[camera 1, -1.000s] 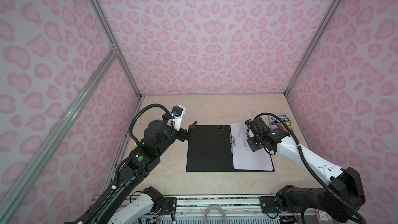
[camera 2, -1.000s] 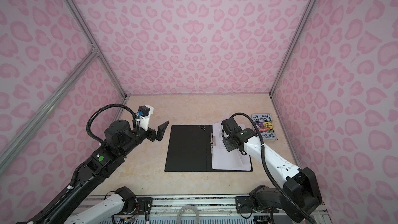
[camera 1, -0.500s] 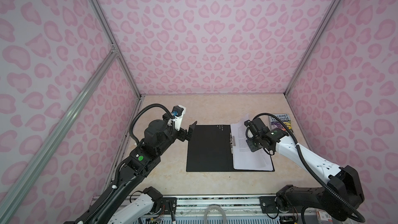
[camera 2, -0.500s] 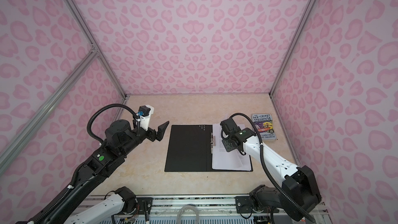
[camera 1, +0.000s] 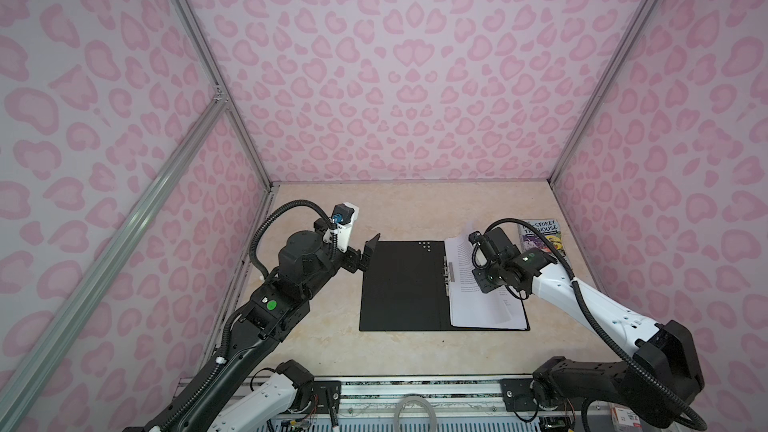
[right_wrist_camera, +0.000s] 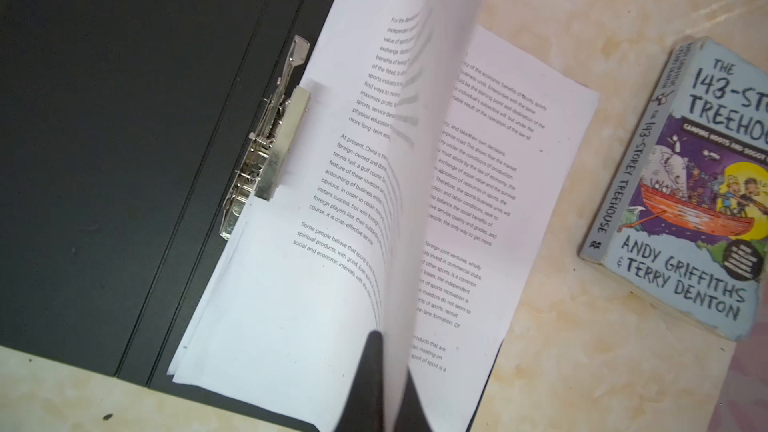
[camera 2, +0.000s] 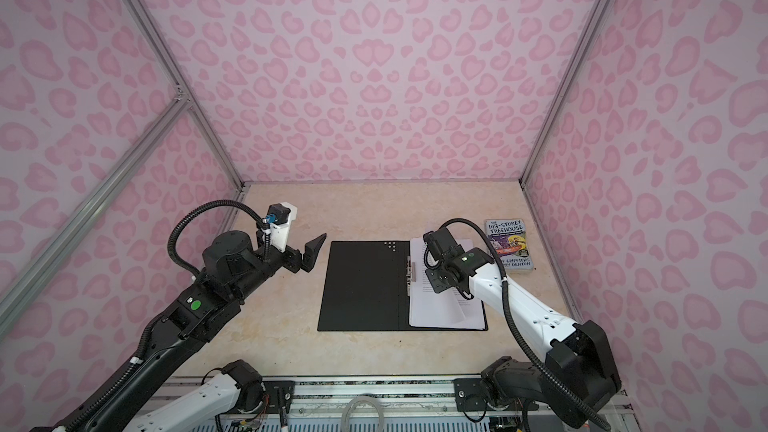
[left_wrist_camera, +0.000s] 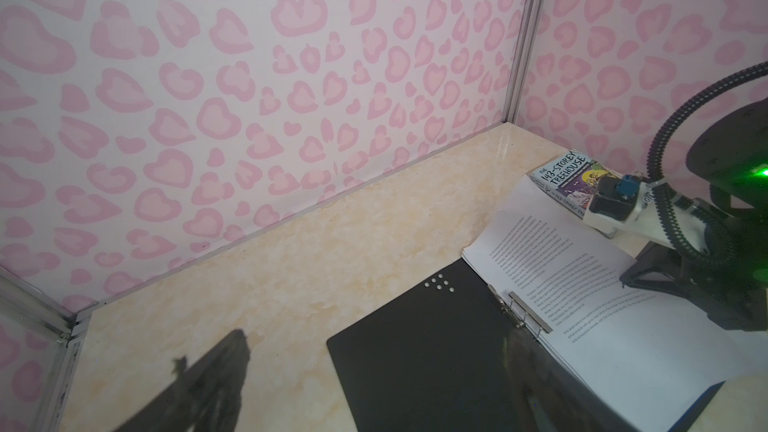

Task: Put the files into the folder
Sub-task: 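Lay the sheet onto the clipped stack with the right gripper and release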

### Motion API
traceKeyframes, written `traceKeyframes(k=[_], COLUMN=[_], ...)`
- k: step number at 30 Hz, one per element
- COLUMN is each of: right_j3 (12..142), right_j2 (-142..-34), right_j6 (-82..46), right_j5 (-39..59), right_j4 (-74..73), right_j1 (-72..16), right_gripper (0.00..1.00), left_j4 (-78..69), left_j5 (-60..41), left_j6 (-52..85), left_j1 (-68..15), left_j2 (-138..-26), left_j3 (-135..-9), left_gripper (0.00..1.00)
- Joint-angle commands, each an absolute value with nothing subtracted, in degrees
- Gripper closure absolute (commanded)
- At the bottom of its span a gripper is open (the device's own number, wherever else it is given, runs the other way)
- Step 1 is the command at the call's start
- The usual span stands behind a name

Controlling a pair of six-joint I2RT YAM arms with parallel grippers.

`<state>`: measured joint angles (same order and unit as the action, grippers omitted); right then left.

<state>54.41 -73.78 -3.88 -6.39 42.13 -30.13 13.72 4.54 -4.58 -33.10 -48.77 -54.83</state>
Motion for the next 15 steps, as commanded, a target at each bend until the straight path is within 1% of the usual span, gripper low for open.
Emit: traceKeyframes(k=[1,9,15], right_j3=[53.7,53.0,53.3], right_j2=[-73.3,-73.1,-73.4], right_j6=[-2.5,-2.3,-2.5], right_j5=[-6.3,-4.7,-5.2], right_j4=[40.6,39.7,40.2], right_j1=[-30.2,-30.2,-30.2], right_gripper=[1.0,1.0,1.0], left_j4=[12.6,12.6,12.6], left_j5=[5.1,5.1,5.3], left_j6=[-4.7,-4.7,-4.7], left_j1=[-33.0,-33.0,-33.0], left_j2=[-48.7,-48.9,-48.9], left_j3=[-54.7,-54.7,-54.7], left_gripper=[0.02,0.03,0.03])
